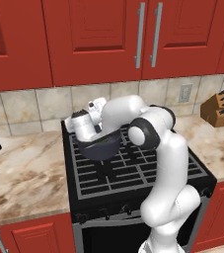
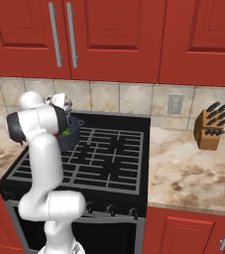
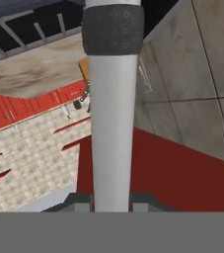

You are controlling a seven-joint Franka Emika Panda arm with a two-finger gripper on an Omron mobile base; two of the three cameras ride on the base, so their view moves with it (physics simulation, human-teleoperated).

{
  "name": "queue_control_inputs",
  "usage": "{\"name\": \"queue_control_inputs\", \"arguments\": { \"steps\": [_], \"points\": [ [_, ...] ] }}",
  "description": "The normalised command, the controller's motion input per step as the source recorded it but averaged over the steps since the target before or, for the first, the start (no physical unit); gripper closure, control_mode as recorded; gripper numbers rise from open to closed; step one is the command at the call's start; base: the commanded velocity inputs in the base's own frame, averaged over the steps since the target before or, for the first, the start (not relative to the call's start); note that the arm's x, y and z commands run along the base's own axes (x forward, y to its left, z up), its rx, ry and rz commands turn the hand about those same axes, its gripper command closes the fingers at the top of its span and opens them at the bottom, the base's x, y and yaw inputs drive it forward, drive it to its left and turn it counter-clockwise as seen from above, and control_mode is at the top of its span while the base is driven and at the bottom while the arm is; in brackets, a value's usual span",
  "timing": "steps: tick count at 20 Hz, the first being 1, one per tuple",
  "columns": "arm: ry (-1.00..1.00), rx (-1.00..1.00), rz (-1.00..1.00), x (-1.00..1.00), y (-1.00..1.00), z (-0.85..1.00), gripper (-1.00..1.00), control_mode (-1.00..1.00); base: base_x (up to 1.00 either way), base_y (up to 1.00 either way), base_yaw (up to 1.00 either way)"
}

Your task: Put the bell pepper and avocado in the pot. Retrieve the spatula and lightly stir the vegetables in the pot.

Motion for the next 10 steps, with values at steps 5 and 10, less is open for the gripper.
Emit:
{"name": "queue_control_inputs", "arguments": {
  "steps": [5,10],
  "points": [
    [0.00,0.00,0.00,-0.24,0.19,-0.16,1.00,-1.00,0.00,0.00,0.00],
    [0.00,0.00,0.00,-0.33,0.24,-0.05,1.00,-1.00,0.00,0.00,0.00]
  ]
}}
